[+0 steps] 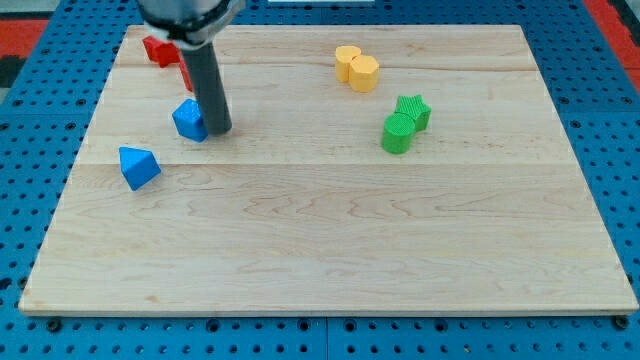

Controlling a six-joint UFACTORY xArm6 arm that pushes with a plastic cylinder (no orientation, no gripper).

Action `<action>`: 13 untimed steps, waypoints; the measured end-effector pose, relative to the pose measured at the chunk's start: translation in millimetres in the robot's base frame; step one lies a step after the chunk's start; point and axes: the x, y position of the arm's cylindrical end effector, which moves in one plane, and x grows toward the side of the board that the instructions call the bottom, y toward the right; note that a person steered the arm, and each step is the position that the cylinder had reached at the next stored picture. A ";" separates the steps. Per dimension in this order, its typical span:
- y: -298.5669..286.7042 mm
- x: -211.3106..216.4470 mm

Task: Move the blue cube left to the red star

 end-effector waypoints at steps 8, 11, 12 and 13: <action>-130.1 -64.3; -137.7 -49.4; -115.6 -15.2; -112.7 -14.3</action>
